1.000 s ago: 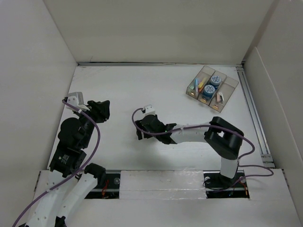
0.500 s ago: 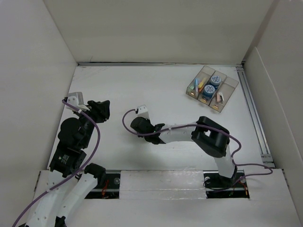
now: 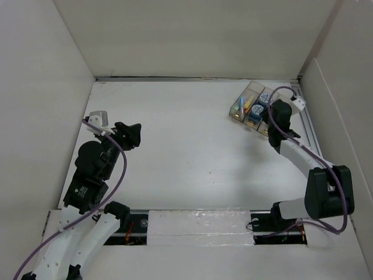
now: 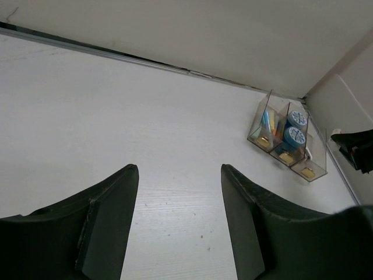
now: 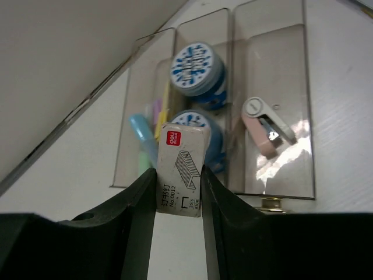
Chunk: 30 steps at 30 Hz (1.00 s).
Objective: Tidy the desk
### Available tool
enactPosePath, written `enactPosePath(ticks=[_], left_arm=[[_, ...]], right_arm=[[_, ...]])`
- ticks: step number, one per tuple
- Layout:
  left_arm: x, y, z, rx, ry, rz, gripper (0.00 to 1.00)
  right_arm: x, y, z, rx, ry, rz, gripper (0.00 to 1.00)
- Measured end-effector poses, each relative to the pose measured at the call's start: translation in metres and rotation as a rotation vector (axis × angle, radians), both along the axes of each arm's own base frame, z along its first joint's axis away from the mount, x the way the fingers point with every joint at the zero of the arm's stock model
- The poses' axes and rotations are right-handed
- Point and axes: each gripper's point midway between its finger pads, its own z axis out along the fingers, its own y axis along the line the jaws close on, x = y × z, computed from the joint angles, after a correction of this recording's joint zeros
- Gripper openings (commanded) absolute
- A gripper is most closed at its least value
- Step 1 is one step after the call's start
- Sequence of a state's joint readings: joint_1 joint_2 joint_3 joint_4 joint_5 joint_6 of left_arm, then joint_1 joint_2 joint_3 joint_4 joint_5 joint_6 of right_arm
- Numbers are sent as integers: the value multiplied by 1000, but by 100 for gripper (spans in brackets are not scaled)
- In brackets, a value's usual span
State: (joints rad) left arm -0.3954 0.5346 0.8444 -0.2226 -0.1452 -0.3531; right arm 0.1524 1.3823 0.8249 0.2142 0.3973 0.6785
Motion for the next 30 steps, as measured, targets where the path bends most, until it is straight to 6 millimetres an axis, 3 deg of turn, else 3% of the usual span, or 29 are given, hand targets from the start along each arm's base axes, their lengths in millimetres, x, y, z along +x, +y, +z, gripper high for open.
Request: enactPosePath(ticks=[3, 9, 12, 14, 21, 24, 27, 30], left_arm=[[3, -5, -5, 10, 21, -21, 56], [3, -10, -7, 14, 26, -48, 58], [2, -11, -6, 14, 22, -55, 58], [2, -12, -6, 14, 22, -59, 58], [2, -12, -6, 14, 22, -61, 59], [2, -12, -6, 15, 22, -62, 59], [2, -12, -6, 16, 21, -62, 59], [2, -12, -6, 16, 21, -62, 59]], right_arm=[[0, -42, -12, 34, 16, -101, 13], [13, -90, -62, 105, 128, -184, 16], [24, -106, -66, 132, 134, -202, 25], [30, -113, -61, 144, 120, -206, 44], [49, -110, -39, 182, 66, -151, 69], [52, -105, -38, 195, 65, -121, 88], [49, -97, -33, 206, 53, -85, 94], [34, -78, -6, 206, -9, -29, 100]])
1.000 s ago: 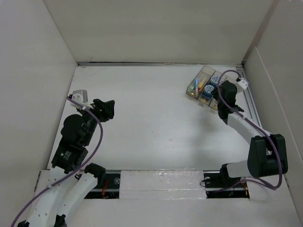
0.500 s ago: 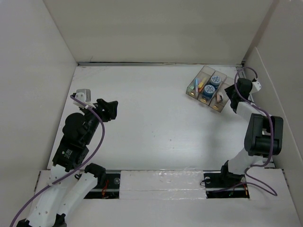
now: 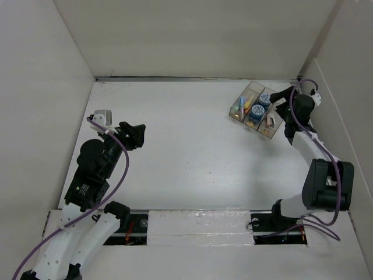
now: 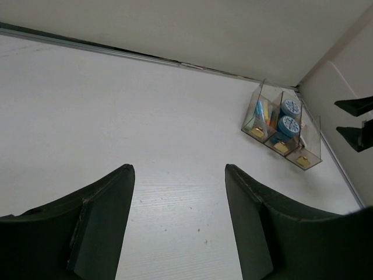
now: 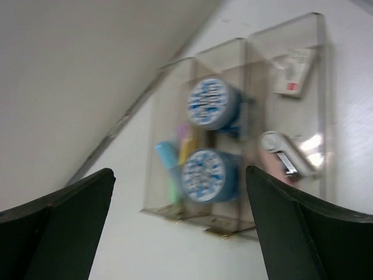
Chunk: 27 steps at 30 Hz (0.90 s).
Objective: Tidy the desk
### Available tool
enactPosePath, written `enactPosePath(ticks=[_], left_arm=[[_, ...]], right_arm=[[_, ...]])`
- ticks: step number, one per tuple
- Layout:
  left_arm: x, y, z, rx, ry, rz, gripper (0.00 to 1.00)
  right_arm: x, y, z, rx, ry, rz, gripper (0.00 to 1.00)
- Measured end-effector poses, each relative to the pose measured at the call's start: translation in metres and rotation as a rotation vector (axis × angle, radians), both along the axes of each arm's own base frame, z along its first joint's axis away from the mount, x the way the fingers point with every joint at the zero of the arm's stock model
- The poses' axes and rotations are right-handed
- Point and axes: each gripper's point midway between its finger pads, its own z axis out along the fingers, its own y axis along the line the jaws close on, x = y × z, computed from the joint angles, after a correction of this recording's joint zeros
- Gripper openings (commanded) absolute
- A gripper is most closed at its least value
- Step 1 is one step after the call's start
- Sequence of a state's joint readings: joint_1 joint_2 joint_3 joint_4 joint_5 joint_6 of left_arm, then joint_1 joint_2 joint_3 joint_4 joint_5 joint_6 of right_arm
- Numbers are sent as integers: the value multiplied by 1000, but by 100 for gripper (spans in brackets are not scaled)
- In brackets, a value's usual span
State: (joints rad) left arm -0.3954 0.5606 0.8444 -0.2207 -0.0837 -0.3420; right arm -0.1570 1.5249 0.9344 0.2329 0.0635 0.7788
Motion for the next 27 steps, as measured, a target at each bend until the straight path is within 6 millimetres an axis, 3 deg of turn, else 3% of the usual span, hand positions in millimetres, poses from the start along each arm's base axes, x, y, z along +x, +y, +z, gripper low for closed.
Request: enactPosePath(ticks=[4, 8, 10, 13, 16, 19, 21, 24, 27], left_arm=[[0, 0, 0, 0, 0, 0, 59], [0, 0, 0, 0, 1, 0, 60], [0, 0, 0, -1, 0, 0, 60], [0, 0, 1, -2, -3, 0, 61], [-3, 2, 4, -7, -14, 3, 61], [-5, 3, 7, -12, -28, 5, 61], [-6, 4, 9, -15, -36, 8, 61], [-7, 4, 11, -18, -43, 8, 60], [-7, 5, 12, -19, -45, 11, 60]], right_arm=[[-23, 55, 88, -28, -220, 146, 100], [-72, 127, 187, -78, -489, 348, 100], [-103, 163, 218, -104, -587, 457, 100], [-149, 214, 245, -127, -702, 637, 100], [-189, 260, 237, -129, -743, 822, 100], [-218, 300, 198, -130, -696, 993, 100], [-232, 322, 162, -140, -622, 1081, 100], [-252, 341, 109, -170, -492, 1173, 100], [-266, 349, 85, -199, -421, 1212, 100]])
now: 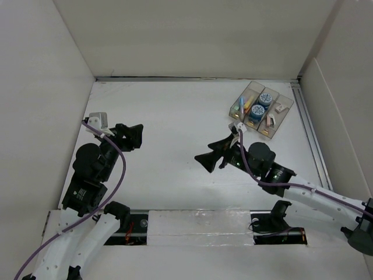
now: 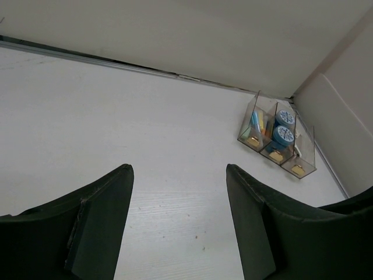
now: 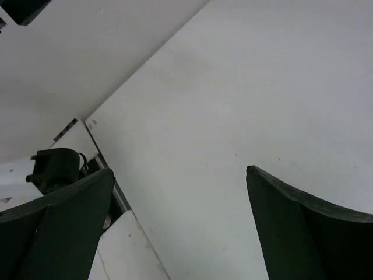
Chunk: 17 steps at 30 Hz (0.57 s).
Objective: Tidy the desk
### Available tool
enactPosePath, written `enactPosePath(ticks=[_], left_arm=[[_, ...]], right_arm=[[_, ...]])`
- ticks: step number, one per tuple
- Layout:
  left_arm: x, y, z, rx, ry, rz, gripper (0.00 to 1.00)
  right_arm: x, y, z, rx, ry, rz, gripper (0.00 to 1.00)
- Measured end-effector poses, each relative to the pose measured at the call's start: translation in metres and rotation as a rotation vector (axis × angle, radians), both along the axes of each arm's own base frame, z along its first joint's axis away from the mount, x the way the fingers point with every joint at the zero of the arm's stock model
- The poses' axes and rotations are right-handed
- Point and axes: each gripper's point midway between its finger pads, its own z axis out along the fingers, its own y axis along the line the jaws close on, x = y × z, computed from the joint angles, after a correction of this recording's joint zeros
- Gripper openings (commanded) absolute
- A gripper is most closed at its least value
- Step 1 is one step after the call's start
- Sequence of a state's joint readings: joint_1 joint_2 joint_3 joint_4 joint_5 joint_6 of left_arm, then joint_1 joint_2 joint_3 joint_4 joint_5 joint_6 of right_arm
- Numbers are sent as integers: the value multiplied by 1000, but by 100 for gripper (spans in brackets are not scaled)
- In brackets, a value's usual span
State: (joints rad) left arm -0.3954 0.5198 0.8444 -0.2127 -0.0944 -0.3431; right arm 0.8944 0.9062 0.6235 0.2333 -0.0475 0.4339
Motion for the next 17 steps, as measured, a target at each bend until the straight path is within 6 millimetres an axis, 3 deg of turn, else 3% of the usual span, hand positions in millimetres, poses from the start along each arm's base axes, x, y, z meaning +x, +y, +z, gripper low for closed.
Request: enactPosePath(ticks=[4, 6, 7, 8, 13, 17], left_arm=[[0, 0, 0, -1, -1, 0, 60], [0, 0, 1, -3, -2, 0, 60], [0, 0, 1, -4, -4, 0, 60], [-1, 0, 2, -5, -5, 0, 60], [-5, 2, 8, -16, -30, 0, 59], [-7, 1, 10, -19, -37, -9, 62]], right_arm=[[-7, -7, 13, 11, -39, -20, 100], [-10, -15, 30, 38, -77, -35, 100], [-14, -24, 52, 80, -120, -51, 100], [-14, -24, 52, 80, -120, -51, 100], [-30, -49, 104, 185, -219, -68, 100], [-36, -65, 125, 233, -262, -96, 100]])
